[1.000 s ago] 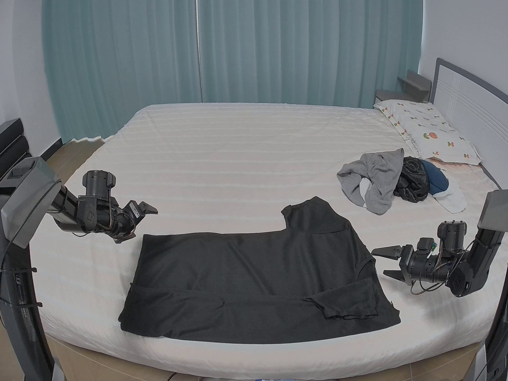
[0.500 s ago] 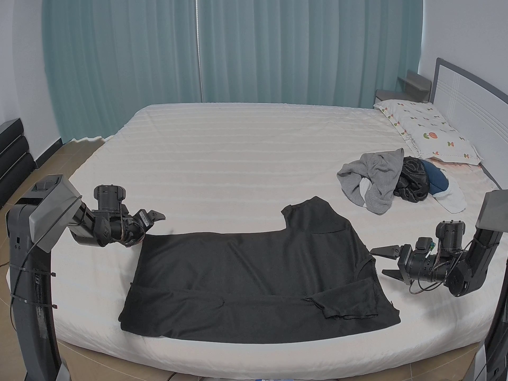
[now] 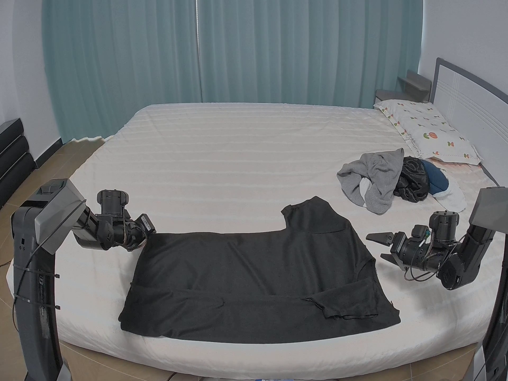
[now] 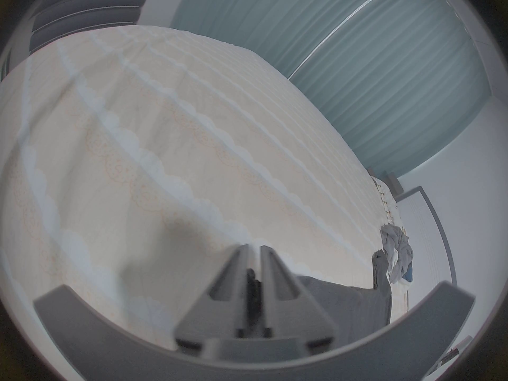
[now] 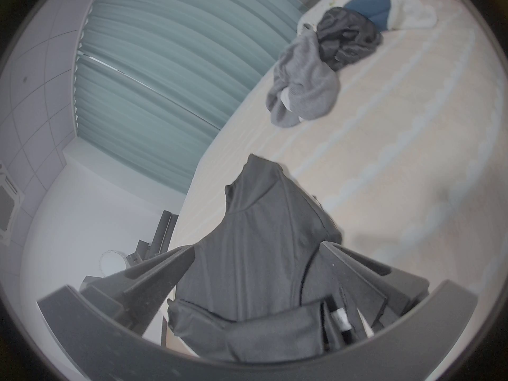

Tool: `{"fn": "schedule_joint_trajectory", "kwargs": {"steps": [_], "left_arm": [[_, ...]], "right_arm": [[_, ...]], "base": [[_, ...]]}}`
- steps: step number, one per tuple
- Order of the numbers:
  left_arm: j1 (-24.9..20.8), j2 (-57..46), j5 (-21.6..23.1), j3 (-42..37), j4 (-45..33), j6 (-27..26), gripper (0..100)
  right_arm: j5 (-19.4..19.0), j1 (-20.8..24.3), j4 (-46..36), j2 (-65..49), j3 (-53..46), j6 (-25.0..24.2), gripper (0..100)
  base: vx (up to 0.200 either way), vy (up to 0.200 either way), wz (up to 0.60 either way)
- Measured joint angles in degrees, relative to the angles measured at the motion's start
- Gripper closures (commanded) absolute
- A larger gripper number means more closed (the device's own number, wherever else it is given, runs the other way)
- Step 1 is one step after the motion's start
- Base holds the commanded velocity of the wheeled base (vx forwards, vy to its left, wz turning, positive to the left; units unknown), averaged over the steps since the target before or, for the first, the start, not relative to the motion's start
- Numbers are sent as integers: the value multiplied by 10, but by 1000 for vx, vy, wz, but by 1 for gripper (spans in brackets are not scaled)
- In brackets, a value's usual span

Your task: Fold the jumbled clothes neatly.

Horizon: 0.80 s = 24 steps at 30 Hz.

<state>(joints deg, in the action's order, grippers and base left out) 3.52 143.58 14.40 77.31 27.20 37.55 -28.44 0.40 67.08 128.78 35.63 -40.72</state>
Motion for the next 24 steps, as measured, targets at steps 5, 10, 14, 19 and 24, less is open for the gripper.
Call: {"fn": "schedule_joint_trajectory", "kwargs": {"steps": [5, 10, 14, 19, 24], "left_arm": [[4, -9, -12, -5, 15, 29, 100], [6, -23, -16, -14, 26, 47, 100], [7, -34, -17, -23, 30, 55, 100], [7, -43, -18, -32, 32, 59, 100], [5, -49, -18, -39, 34, 60, 100]], "right_arm": [[14, 12, -61, 13, 77, 1, 0], [41, 21, -130, 31, 177, 3, 0], [59, 30, -184, 55, 256, 10, 0], [79, 41, -264, 90, 349, 41, 0], [110, 49, -320, 128, 433, 61, 0]], "base": [[0, 0, 0], [0, 0, 0], [0, 0, 0], [0, 0, 0], [0, 0, 0]]}}
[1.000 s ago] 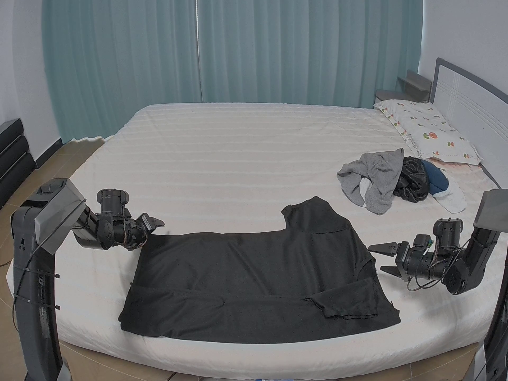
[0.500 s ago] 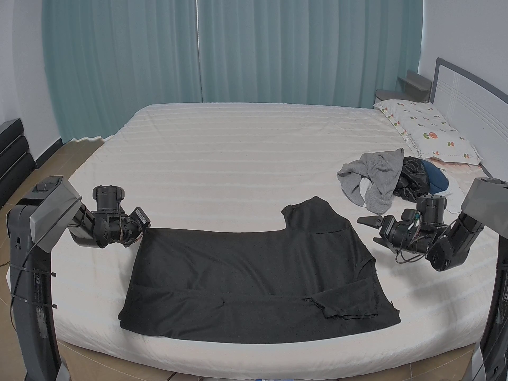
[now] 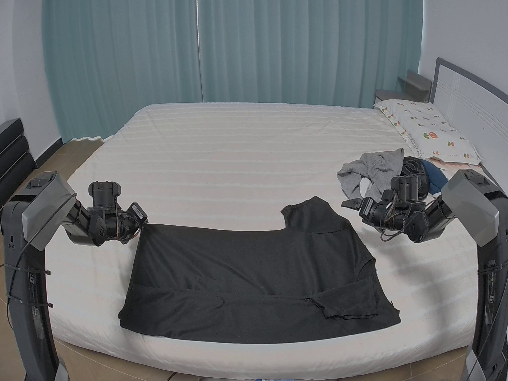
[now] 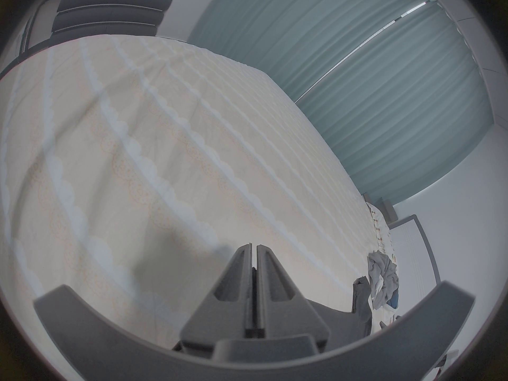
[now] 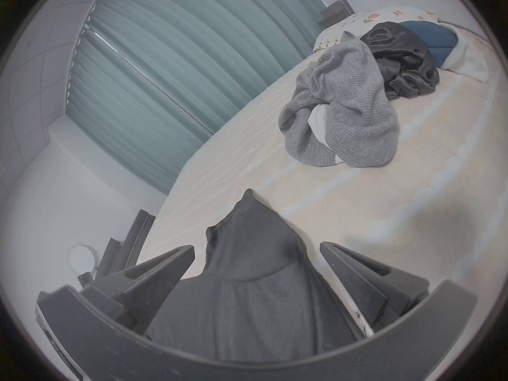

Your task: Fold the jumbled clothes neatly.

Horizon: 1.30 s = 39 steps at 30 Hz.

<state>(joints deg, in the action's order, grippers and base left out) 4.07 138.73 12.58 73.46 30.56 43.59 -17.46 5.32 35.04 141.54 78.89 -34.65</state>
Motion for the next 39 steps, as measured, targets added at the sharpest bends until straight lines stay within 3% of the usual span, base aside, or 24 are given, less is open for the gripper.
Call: {"fn": "schedule_joint_trajectory", "kwargs": {"steps": [8, 17, 18, 39], "left_arm": [[0, -4, 0, -6, 1, 1, 100], [-1, -4, 0, -8, 3, 1, 100], [-1, -4, 0, -8, 3, 1, 100], [0, -11, 0, -11, 1, 1, 100]], "right_arm": [[15, 12, -77, 56, 112, 5, 0], [36, 20, -100, 104, 184, 5, 0], [37, 21, -100, 108, 189, 5, 100], [47, 7, -123, 106, 198, -16, 100]], "base": [[0, 0, 0], [0, 0, 0], [0, 0, 0], [0, 0, 0]]}}
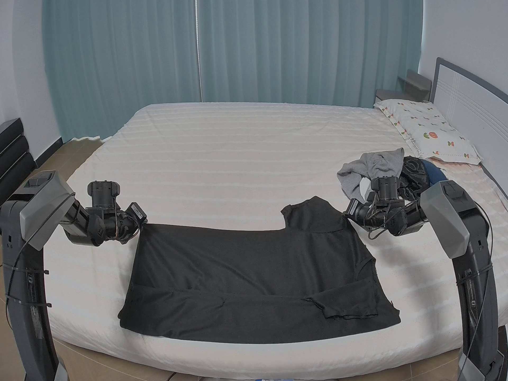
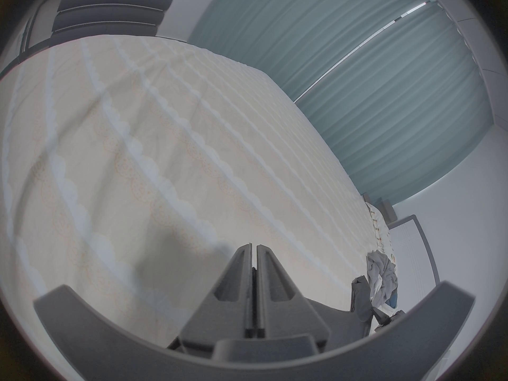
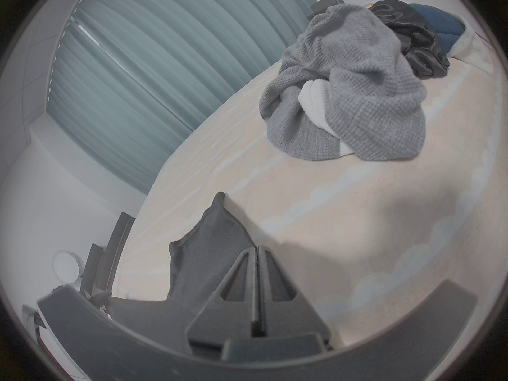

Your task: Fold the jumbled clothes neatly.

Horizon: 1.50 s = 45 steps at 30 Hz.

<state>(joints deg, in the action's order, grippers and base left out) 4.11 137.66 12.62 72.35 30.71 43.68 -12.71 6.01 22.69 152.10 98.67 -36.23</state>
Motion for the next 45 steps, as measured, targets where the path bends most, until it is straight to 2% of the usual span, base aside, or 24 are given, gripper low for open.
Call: {"fn": "schedule_joint_trajectory", "kwargs": {"steps": [8, 16, 23, 37, 45], "left_arm": [[1, -17, 0, -14, 1, -1, 100], [5, -30, 0, -23, 3, -3, 100], [6, -34, 0, -32, 21, -5, 100], [7, -38, 2, -41, 22, -5, 100], [7, -46, 6, -60, 23, -16, 100]], "right_arm": [[-6, -8, 16, -46, -50, -18, 100], [-8, -10, 122, -83, -129, -45, 100], [-9, -15, 142, -117, -164, -77, 100], [-13, -17, 157, -134, -197, -74, 100], [-59, -30, 156, -150, -239, -53, 100]], "base": [[0, 0, 0], [0, 0, 0], [0, 0, 0], [0, 0, 0], [0, 0, 0]]}}
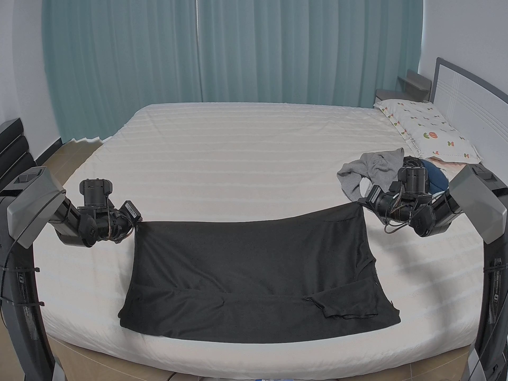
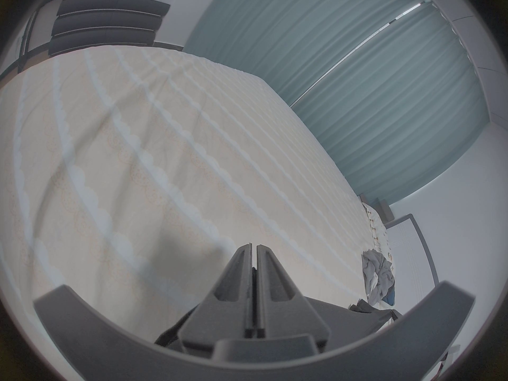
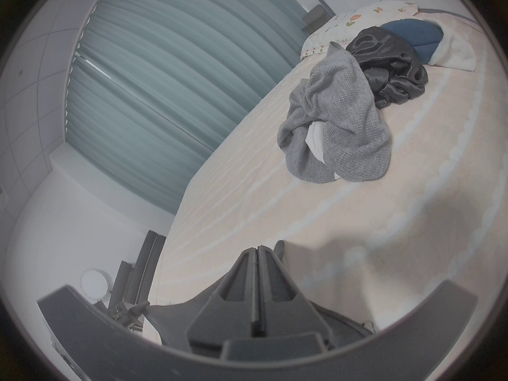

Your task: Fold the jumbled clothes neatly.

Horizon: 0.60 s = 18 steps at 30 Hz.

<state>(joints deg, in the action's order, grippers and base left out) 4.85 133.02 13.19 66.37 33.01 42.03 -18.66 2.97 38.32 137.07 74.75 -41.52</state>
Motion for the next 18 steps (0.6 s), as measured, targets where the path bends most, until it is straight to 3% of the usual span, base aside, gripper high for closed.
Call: {"fn": "schedule_joint_trajectory", "kwargs": {"steps": [18], "left_arm": [[6, -4, 2, -9, 23, -4, 100]], "right_arm": [[-4, -4, 17, -11, -25, 4, 100]], "base": [[0, 0, 0]]}}
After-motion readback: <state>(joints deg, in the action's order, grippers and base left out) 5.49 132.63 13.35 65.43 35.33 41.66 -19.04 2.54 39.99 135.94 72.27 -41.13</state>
